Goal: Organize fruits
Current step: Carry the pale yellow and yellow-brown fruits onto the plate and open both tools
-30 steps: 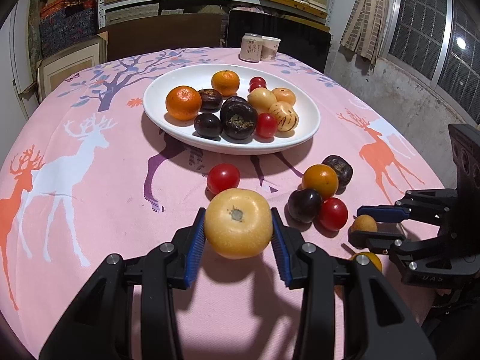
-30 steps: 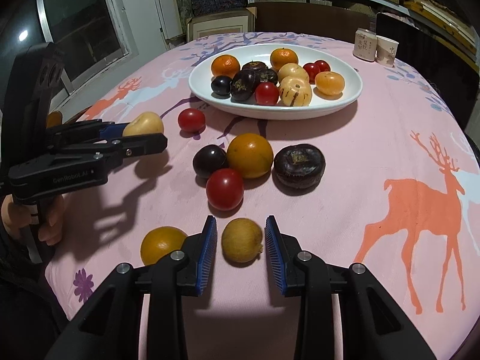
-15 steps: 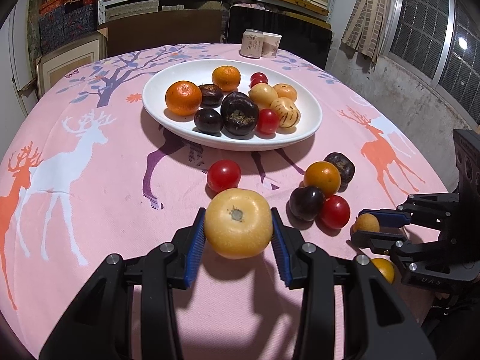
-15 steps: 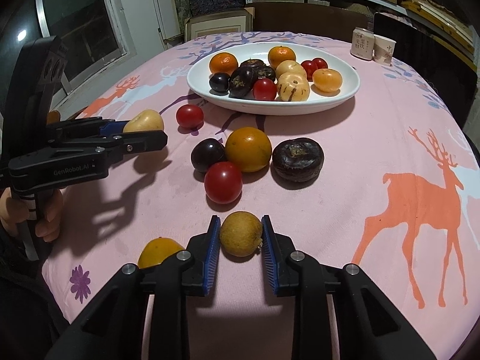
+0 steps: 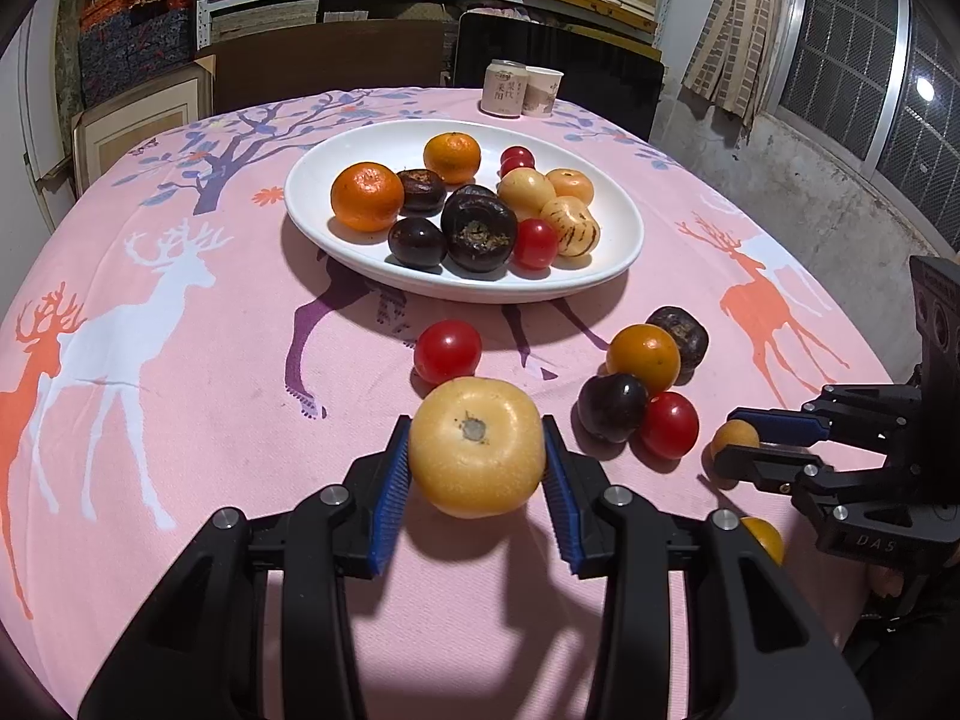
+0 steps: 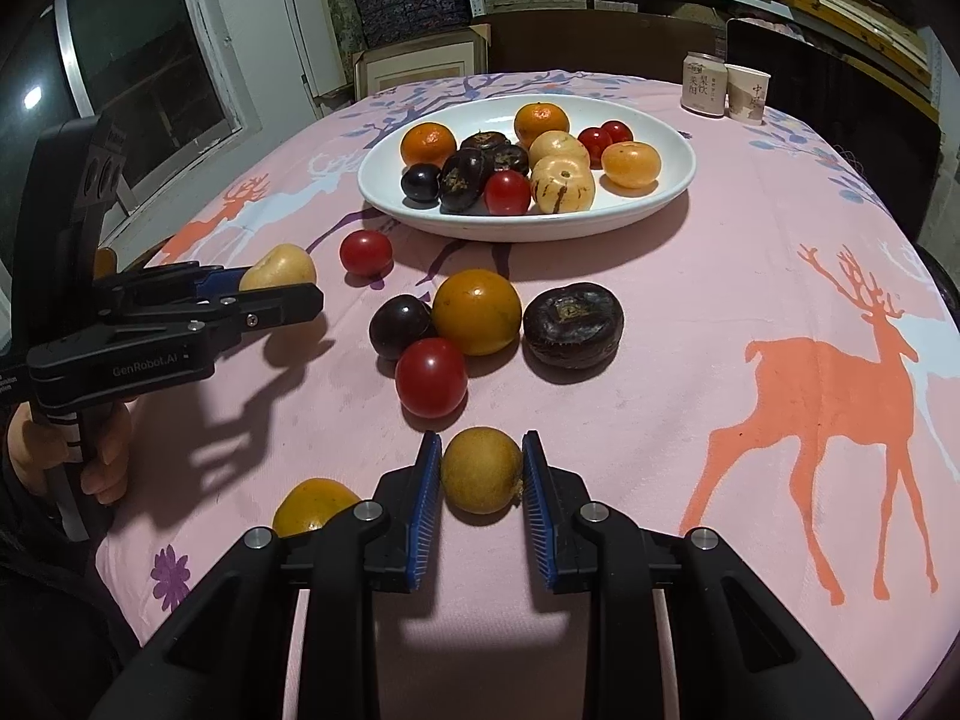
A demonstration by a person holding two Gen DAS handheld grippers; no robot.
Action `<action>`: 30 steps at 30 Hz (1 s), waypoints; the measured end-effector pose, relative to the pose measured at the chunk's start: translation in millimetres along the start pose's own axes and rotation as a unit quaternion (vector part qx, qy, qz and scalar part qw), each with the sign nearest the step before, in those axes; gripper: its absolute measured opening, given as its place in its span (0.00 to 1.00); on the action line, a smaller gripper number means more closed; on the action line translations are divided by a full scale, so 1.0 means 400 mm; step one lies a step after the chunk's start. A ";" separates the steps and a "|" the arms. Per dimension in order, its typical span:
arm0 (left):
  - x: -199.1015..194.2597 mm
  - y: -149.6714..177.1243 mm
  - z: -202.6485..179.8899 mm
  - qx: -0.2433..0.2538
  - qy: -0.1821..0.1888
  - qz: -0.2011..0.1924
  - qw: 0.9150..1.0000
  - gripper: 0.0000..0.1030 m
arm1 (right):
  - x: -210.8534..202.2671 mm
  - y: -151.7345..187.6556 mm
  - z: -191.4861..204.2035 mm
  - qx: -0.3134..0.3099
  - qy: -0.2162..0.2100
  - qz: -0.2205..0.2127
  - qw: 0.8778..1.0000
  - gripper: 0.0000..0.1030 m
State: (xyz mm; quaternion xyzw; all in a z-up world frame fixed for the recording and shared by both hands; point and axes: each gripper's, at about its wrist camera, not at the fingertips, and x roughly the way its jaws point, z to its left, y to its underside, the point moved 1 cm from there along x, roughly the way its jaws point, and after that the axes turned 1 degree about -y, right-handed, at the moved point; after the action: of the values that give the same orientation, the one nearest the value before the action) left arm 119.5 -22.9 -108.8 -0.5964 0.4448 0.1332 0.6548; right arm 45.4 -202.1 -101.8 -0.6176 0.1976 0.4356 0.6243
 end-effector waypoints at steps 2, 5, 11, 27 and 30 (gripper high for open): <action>0.000 0.000 0.000 0.000 0.000 0.000 1.000 0.39 | -0.004 -0.001 -0.001 0.001 0.000 -0.003 1.000 0.27; -0.001 0.000 -0.001 -0.001 0.000 -0.001 1.000 0.39 | -0.011 -0.004 -0.005 0.004 -0.002 -0.008 1.000 0.27; -0.002 -0.003 0.002 -0.003 0.001 -0.002 1.000 0.39 | -0.020 -0.009 -0.026 0.020 -0.013 -0.015 1.000 0.25; 0.005 -0.002 0.004 -0.004 0.005 0.003 1.000 0.39 | 0.015 0.007 0.033 -0.031 0.005 0.010 0.999 0.25; 0.004 -0.002 0.006 -0.006 0.008 0.002 1.000 0.39 | -0.005 0.003 0.013 -0.013 -0.003 0.002 1.000 0.25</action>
State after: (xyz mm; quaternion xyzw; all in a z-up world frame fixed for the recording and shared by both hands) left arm 121.9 -21.8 -109.8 -0.6002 0.4505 0.1322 0.6476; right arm 42.0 -198.0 -100.0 -0.6241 0.1914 0.4407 0.6162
